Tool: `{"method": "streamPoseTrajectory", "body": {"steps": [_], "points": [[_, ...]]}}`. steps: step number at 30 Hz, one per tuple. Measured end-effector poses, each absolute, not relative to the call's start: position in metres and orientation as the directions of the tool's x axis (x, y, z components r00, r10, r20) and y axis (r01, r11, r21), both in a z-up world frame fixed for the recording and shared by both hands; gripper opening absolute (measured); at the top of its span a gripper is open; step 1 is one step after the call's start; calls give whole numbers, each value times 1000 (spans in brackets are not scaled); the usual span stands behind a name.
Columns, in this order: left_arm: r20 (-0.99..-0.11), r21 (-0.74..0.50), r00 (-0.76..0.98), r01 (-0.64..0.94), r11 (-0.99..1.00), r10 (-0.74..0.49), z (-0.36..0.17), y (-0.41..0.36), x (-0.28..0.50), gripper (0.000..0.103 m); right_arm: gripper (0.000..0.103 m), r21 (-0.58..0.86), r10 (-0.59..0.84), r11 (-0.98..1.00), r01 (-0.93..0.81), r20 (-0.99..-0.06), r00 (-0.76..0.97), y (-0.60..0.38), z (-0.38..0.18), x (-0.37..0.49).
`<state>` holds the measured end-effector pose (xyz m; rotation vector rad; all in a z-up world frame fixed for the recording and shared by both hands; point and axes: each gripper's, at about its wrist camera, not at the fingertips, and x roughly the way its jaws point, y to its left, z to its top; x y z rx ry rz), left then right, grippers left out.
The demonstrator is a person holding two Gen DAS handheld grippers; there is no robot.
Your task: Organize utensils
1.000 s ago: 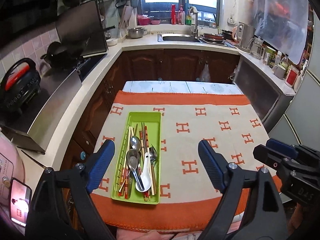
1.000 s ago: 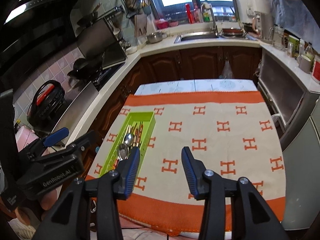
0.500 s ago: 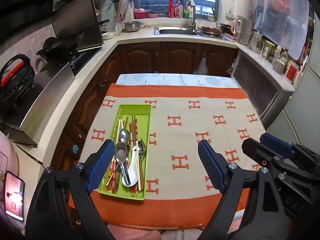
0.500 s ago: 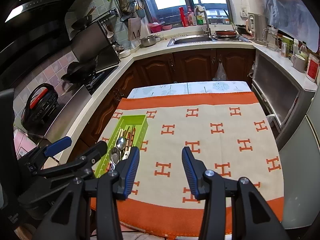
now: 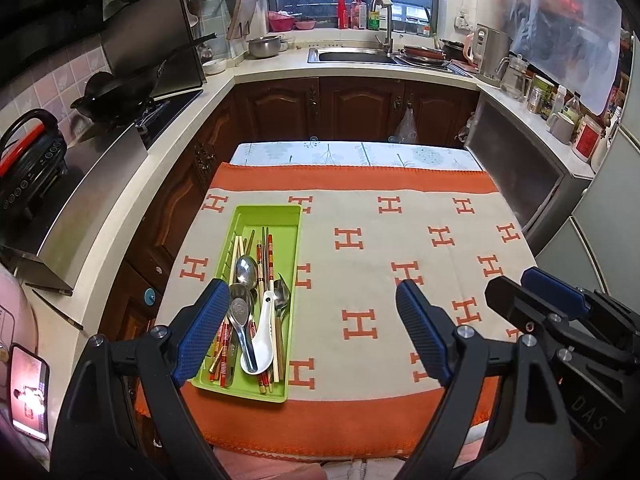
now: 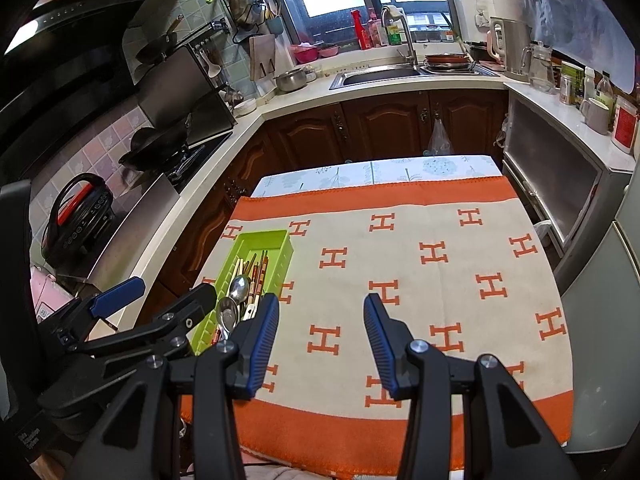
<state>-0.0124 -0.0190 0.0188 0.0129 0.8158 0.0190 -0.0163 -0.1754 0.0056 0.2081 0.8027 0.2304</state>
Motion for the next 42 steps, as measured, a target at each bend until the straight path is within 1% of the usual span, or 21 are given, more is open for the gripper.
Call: {"method": "streamPoseTrajectory", "body": {"steps": [42], "points": [[-723,10,691,-32,999,29,15,-16,-15,83,44,274,285,953,-125,-684,671,-177,5,-16]]}}
